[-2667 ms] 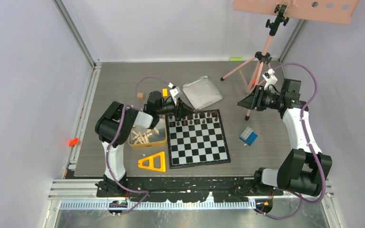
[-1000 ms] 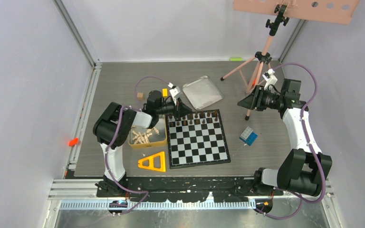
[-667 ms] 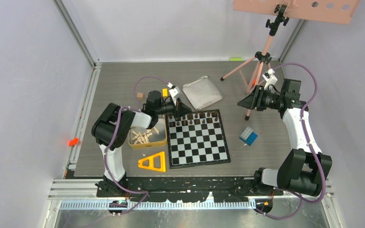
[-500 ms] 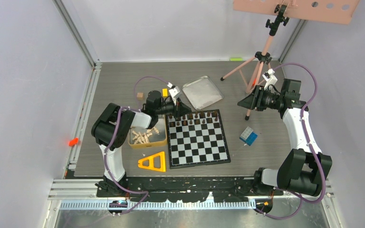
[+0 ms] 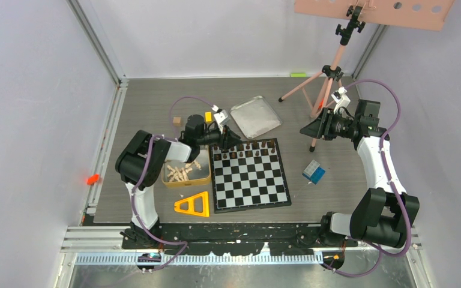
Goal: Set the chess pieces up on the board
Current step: Place the chess piece on the chessboard, then reset both arms
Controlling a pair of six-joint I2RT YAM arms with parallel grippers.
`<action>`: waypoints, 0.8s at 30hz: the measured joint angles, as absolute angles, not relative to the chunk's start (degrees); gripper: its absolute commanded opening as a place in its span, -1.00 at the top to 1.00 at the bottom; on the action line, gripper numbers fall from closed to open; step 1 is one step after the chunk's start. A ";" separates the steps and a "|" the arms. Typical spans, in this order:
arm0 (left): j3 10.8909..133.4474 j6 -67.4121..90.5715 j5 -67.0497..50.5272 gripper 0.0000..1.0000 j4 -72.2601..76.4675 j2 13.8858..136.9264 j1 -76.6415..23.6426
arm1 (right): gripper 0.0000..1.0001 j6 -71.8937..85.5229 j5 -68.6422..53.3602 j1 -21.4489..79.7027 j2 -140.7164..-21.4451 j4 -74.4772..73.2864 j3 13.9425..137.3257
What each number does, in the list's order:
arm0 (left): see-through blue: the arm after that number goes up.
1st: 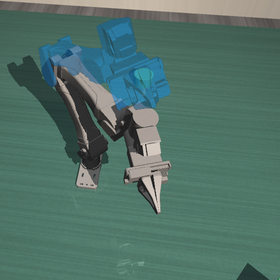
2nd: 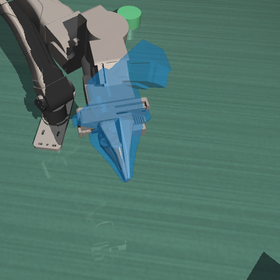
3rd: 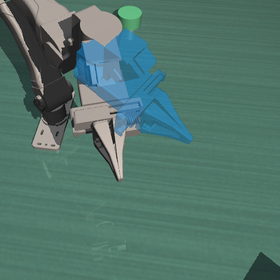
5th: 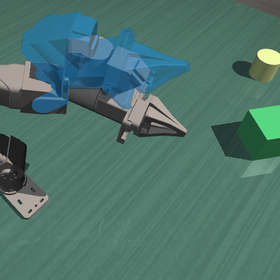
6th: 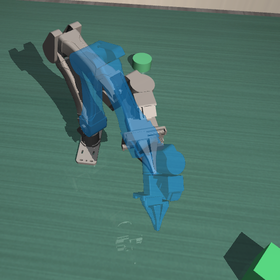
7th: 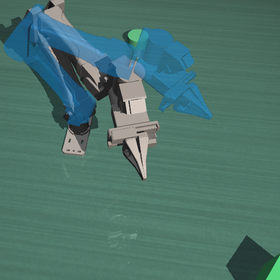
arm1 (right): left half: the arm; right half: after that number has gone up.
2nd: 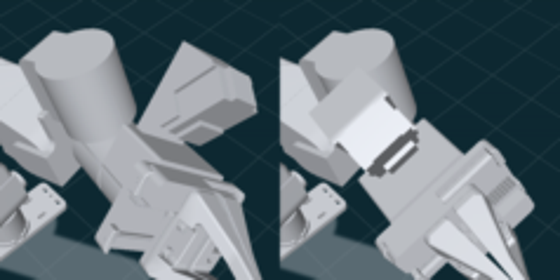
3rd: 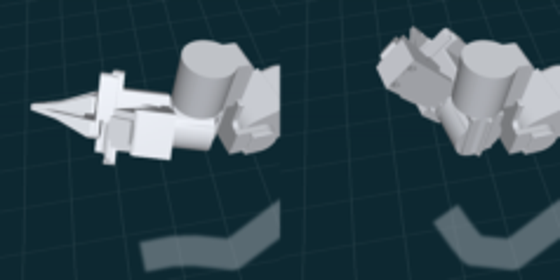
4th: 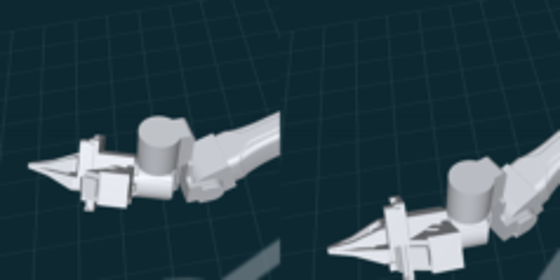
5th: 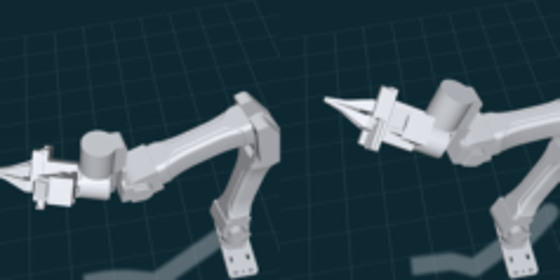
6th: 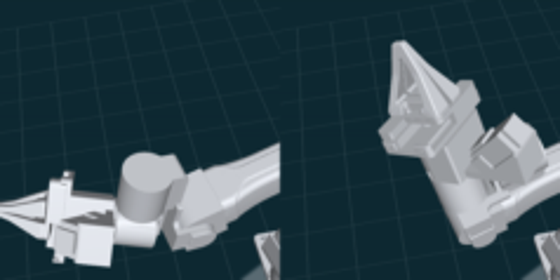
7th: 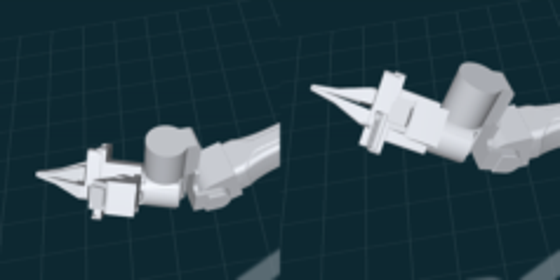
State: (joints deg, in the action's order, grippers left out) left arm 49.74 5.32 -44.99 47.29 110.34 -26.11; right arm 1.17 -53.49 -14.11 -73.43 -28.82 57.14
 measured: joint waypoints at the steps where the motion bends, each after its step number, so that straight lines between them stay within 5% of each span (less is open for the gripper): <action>1: 49.74 5.32 -44.99 0.34 47.13 110.34 -26.11 | 0.04 1.17 -53.49 -14.11 -73.43 -28.82 57.14; 10: 50.28 5.37 -44.07 -0.28 43.72 108.55 -26.09 | 0.05 1.17 -53.47 -14.11 -73.43 -28.84 56.95; 24: 52.10 -0.58 -40.23 -0.53 23.14 86.37 -20.60 | -0.12 -1.61 -52.01 -14.11 -73.36 -32.51 58.76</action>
